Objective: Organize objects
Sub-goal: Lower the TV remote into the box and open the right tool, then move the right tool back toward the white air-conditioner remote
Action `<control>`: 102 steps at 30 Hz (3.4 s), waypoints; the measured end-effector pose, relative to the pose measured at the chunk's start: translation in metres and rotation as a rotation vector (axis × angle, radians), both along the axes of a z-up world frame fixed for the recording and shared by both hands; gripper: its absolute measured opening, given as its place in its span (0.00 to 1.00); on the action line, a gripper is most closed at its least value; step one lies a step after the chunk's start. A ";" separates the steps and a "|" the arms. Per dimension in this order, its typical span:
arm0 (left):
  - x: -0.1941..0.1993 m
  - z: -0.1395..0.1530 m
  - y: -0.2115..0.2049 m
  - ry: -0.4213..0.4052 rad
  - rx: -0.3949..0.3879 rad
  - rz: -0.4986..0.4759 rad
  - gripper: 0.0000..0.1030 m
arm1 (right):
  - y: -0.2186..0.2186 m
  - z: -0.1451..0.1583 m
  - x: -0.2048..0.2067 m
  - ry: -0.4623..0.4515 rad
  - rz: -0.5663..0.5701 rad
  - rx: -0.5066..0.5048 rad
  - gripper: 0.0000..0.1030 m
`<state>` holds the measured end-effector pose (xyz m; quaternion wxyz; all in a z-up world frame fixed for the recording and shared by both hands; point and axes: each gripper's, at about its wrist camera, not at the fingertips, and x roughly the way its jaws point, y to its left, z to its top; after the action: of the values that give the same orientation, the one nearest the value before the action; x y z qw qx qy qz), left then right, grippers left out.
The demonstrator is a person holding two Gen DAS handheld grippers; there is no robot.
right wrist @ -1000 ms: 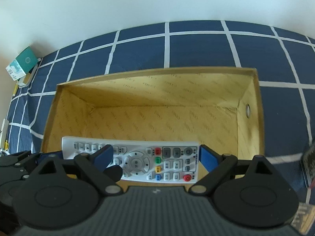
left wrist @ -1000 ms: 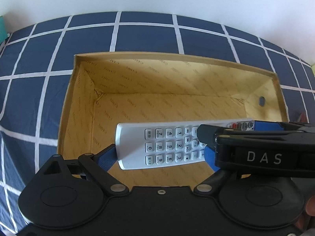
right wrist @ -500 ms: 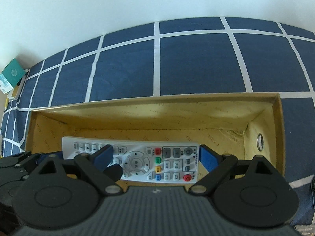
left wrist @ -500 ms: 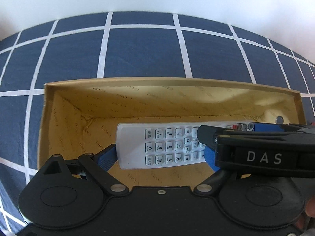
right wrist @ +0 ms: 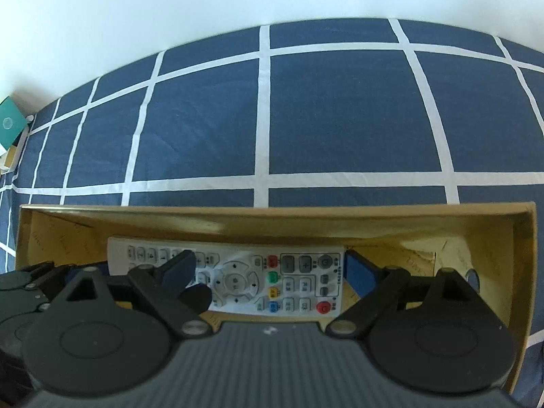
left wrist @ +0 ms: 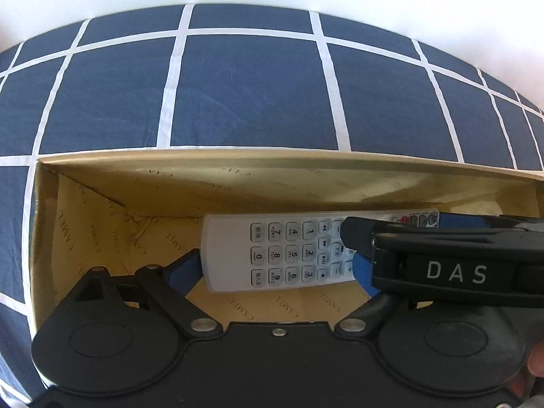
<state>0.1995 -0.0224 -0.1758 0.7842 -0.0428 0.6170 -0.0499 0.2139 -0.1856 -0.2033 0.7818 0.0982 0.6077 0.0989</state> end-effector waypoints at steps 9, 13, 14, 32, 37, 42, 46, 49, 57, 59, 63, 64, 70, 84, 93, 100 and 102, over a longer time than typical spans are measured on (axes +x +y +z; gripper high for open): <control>0.003 -0.007 0.002 0.007 -0.013 -0.005 0.91 | 0.003 -0.007 0.004 0.010 0.003 -0.015 0.91; 0.004 -0.010 0.004 0.011 -0.020 -0.007 0.91 | 0.003 -0.009 0.005 0.011 -0.005 -0.016 0.91; 0.004 -0.010 0.005 0.011 -0.023 -0.006 0.91 | 0.003 -0.009 0.005 0.009 -0.003 -0.014 0.91; -0.020 0.035 0.009 -0.027 -0.017 0.032 0.93 | -0.006 0.035 -0.015 -0.046 -0.005 0.032 0.91; -0.040 0.054 0.008 -0.050 -0.021 0.026 0.94 | -0.013 0.059 -0.031 -0.078 -0.013 0.037 0.92; -0.064 0.079 0.007 -0.089 -0.020 0.027 1.00 | -0.023 0.084 -0.053 -0.110 -0.032 0.028 0.98; -0.086 0.097 0.004 -0.114 -0.005 0.021 1.00 | -0.036 0.104 -0.078 -0.137 -0.062 0.018 1.00; -0.103 0.110 0.001 -0.128 -0.004 0.020 1.00 | -0.044 0.117 -0.098 -0.156 -0.087 0.013 1.00; -0.153 0.135 -0.021 -0.163 0.007 -0.014 1.00 | -0.072 0.145 -0.156 -0.202 -0.147 0.005 1.00; -0.165 0.138 -0.028 -0.164 0.007 -0.026 1.00 | -0.082 0.150 -0.169 -0.207 -0.165 0.001 1.00; -0.185 0.143 -0.044 -0.162 0.007 -0.056 1.00 | -0.100 0.155 -0.194 -0.208 -0.197 -0.005 1.00; -0.189 0.144 -0.049 -0.162 0.006 -0.066 1.00 | -0.105 0.156 -0.200 -0.209 -0.205 -0.007 1.00; -0.211 0.142 -0.079 -0.152 0.002 -0.132 1.00 | -0.138 0.154 -0.234 -0.207 -0.274 -0.018 1.00; -0.248 0.122 -0.166 -0.110 -0.005 -0.318 1.00 | -0.226 0.135 -0.308 -0.142 -0.479 -0.053 1.00; -0.256 0.099 -0.229 -0.069 0.032 -0.439 1.00 | -0.276 0.106 -0.333 -0.095 -0.589 -0.020 1.00; -0.257 0.075 -0.269 -0.028 0.051 -0.559 1.00 | -0.301 0.078 -0.353 -0.034 -0.731 0.021 1.00; -0.258 0.066 -0.278 -0.015 0.067 -0.604 1.00 | -0.303 0.069 -0.360 -0.017 -0.773 0.037 1.00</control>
<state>-0.0582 -0.3005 -0.1101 0.7394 0.1688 0.5974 -0.2605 -0.1460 -0.4890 -0.1342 0.7644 0.3333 0.5176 -0.1915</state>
